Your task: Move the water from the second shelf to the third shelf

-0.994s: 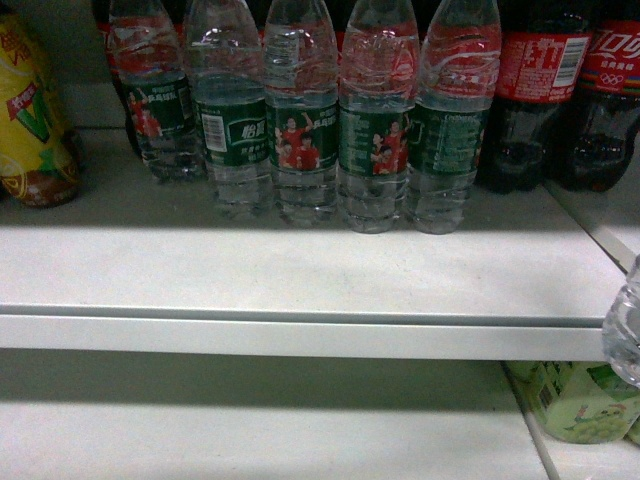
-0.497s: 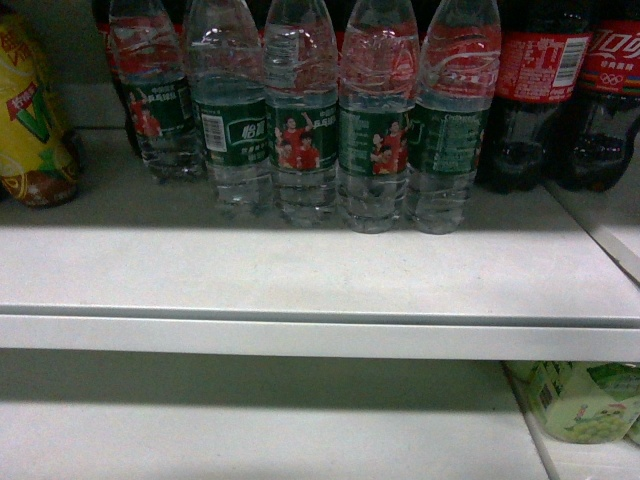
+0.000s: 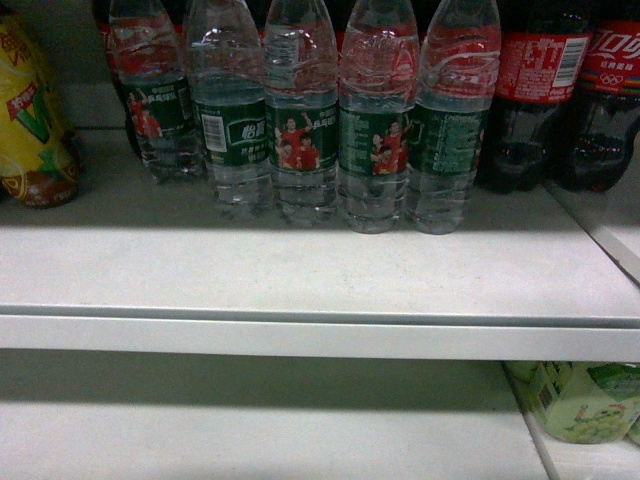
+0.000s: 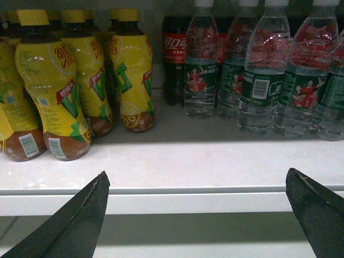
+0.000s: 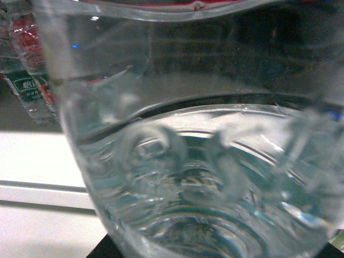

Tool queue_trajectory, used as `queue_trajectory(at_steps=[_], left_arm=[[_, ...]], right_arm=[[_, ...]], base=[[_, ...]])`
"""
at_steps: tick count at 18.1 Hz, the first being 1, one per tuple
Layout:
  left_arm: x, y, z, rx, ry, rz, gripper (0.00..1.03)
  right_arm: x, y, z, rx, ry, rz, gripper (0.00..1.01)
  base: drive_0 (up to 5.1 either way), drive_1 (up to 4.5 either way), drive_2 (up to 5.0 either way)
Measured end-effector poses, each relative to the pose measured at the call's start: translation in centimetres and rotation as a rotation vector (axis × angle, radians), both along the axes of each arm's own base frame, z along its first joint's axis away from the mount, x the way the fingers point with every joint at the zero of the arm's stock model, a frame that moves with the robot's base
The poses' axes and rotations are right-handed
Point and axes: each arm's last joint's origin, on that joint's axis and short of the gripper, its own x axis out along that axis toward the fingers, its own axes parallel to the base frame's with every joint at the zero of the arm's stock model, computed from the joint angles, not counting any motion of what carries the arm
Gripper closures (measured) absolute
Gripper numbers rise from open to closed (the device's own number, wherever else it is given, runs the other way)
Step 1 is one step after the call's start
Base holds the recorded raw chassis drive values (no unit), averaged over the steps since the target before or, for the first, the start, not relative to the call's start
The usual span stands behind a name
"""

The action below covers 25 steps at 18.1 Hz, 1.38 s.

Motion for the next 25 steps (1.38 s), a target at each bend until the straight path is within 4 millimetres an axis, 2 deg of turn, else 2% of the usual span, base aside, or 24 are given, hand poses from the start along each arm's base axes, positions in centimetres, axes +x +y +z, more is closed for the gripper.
queue_trajectory(at_steps=[25], left_arm=[[0.00,0.00,0.00,-0.001,0.000,0.001,0.05]], right_arm=[[-0.16,0.01,0.17,-0.008,-0.014,-0.004,0.60]], base=[[0.0,0.00,0.0]])
